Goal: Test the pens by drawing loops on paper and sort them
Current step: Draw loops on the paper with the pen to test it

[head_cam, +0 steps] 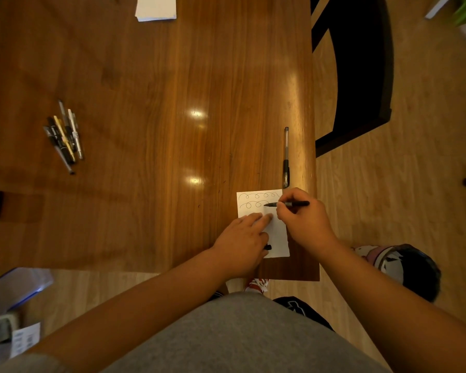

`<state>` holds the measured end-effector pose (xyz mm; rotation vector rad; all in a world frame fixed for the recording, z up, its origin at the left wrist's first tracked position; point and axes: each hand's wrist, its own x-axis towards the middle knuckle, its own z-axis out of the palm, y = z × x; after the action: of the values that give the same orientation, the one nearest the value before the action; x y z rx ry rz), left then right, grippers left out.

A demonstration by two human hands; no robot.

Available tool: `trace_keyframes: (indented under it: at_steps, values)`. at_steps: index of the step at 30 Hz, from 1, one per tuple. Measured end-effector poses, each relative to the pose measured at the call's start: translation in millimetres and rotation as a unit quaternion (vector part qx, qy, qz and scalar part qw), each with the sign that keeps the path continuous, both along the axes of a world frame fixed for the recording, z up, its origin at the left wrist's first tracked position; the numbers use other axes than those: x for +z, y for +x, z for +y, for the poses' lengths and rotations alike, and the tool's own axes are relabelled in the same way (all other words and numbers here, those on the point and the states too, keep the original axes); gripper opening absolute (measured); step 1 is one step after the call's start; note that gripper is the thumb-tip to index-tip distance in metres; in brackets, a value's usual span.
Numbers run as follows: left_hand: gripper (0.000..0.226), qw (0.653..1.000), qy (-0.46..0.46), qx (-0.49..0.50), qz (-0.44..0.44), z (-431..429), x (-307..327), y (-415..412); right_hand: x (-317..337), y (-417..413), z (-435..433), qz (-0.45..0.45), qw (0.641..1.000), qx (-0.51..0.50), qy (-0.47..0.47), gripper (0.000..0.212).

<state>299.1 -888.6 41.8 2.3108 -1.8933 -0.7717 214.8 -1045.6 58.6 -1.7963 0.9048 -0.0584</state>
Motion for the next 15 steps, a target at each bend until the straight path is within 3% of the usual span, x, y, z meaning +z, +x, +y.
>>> trace_keyframes:
  at_steps: [8,15]
  values:
    - [0.042,1.000,0.000,-0.009,-0.022,-2.3,-1.8,0.2,-0.3,4.1,-8.6,-0.011,1.000,-0.016,0.007,0.003]
    - [0.042,0.999,-0.011,-0.012,-0.040,-4.8,-3.0,-1.0,0.6,-3.4,-14.4,0.011,0.999,-0.015,-0.030,0.018]
